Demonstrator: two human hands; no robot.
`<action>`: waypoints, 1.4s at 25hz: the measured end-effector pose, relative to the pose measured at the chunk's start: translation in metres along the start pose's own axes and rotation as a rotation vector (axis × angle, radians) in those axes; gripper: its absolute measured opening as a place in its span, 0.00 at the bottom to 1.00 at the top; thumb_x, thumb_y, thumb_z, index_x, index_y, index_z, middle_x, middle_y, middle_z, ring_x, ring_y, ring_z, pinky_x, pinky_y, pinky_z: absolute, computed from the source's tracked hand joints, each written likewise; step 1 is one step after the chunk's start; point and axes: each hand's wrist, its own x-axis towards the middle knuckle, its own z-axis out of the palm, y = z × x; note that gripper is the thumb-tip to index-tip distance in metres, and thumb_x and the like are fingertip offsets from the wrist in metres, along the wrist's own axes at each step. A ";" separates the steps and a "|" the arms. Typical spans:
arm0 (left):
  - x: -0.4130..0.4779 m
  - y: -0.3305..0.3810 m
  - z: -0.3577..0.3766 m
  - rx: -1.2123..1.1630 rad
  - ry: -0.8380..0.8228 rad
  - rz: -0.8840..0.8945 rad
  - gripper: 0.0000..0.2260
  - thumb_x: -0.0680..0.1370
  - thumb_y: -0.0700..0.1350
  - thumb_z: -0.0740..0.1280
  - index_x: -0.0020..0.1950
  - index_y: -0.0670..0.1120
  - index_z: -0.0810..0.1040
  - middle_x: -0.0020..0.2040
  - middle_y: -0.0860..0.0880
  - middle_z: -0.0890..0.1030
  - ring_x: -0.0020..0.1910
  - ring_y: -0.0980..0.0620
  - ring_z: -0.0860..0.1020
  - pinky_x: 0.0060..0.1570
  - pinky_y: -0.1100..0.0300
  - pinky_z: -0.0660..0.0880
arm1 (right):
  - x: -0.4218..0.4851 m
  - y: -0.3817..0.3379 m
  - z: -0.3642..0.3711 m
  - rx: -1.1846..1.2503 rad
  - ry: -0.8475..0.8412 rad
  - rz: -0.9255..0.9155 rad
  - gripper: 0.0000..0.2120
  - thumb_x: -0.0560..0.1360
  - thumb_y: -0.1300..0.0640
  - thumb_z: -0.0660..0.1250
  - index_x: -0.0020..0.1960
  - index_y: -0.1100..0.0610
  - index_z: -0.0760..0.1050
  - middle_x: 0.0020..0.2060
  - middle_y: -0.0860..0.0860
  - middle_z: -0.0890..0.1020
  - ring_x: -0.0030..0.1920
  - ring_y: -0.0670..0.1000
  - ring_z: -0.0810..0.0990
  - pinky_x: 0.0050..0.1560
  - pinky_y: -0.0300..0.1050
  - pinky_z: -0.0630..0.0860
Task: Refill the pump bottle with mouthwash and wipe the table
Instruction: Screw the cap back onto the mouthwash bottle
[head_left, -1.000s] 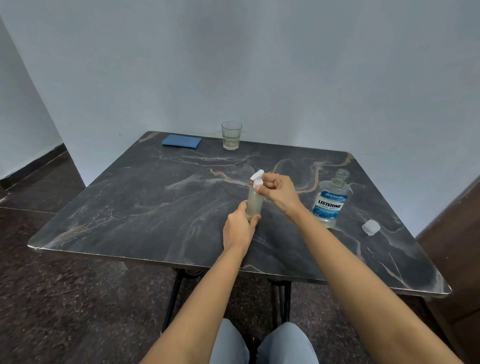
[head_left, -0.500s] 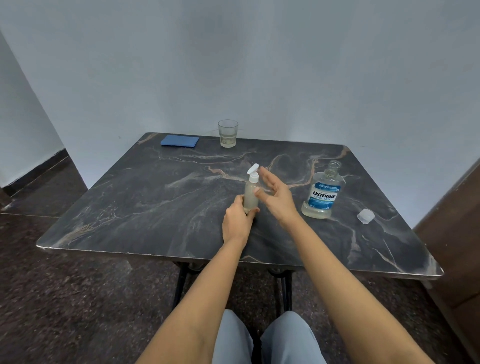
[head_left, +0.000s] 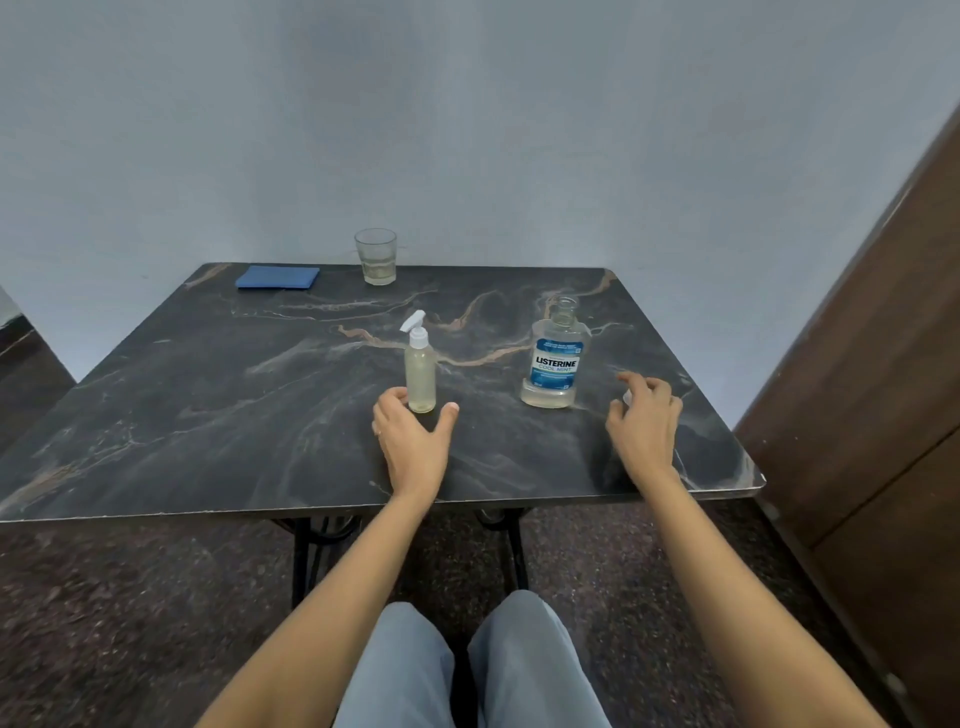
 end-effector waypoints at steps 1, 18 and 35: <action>-0.011 0.006 0.006 -0.029 0.031 0.030 0.24 0.71 0.50 0.74 0.59 0.42 0.69 0.57 0.46 0.72 0.58 0.44 0.71 0.62 0.50 0.68 | 0.009 0.008 0.001 -0.060 -0.058 0.035 0.19 0.76 0.62 0.62 0.66 0.53 0.72 0.64 0.60 0.70 0.61 0.64 0.67 0.61 0.55 0.67; 0.043 0.110 0.085 -0.138 -0.570 0.172 0.25 0.72 0.42 0.74 0.68 0.45 0.71 0.64 0.47 0.77 0.63 0.49 0.76 0.56 0.62 0.73 | 0.093 -0.112 -0.087 0.186 -0.429 -0.522 0.17 0.68 0.66 0.69 0.53 0.49 0.78 0.49 0.46 0.81 0.47 0.46 0.80 0.46 0.40 0.78; 0.043 0.107 0.089 -0.165 -0.584 0.107 0.20 0.75 0.39 0.71 0.65 0.46 0.72 0.62 0.46 0.78 0.60 0.49 0.78 0.56 0.57 0.77 | 0.115 -0.129 -0.085 -0.327 -0.557 -0.717 0.10 0.70 0.49 0.69 0.47 0.53 0.77 0.36 0.47 0.77 0.40 0.51 0.76 0.42 0.49 0.76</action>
